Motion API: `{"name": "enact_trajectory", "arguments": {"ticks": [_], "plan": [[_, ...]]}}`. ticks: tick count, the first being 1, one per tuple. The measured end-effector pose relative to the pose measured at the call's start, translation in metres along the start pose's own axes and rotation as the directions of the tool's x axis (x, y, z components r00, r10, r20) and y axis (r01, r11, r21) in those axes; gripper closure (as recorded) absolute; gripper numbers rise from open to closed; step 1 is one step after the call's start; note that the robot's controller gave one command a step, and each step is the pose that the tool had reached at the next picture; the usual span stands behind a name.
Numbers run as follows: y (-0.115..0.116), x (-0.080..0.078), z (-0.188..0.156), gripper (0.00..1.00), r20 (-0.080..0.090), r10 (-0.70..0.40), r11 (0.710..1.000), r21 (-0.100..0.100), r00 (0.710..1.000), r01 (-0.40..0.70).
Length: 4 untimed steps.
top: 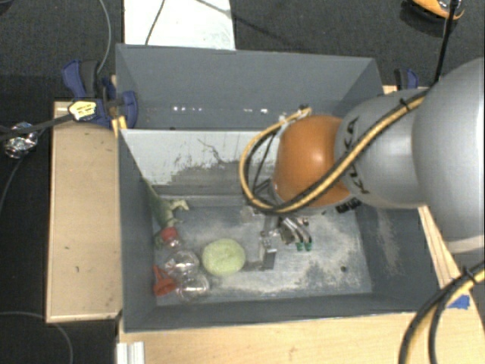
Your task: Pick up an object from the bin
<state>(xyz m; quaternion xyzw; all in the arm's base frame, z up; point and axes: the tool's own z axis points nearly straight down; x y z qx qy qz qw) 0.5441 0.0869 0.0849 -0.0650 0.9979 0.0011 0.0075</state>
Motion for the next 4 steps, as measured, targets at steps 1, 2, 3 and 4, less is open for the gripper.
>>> {"name": "enact_trajectory", "arguments": {"ticks": [1, 2, 3, 4], "plan": [[0.039, 0.014, 0.004, 0.00, -0.011, 0.092, 0.996, 0.002, 0.996, -0.092], [0.065, 0.021, 0.008, 0.00, -0.002, 0.070, 0.998, -0.001, 0.998, -0.070], [0.063, 0.026, 0.014, 1.00, -0.008, -0.075, 0.997, -0.001, 0.997, 0.075], [0.063, 0.026, 0.014, 1.00, -0.008, -0.075, 0.997, -0.001, 0.997, 0.075]]}}
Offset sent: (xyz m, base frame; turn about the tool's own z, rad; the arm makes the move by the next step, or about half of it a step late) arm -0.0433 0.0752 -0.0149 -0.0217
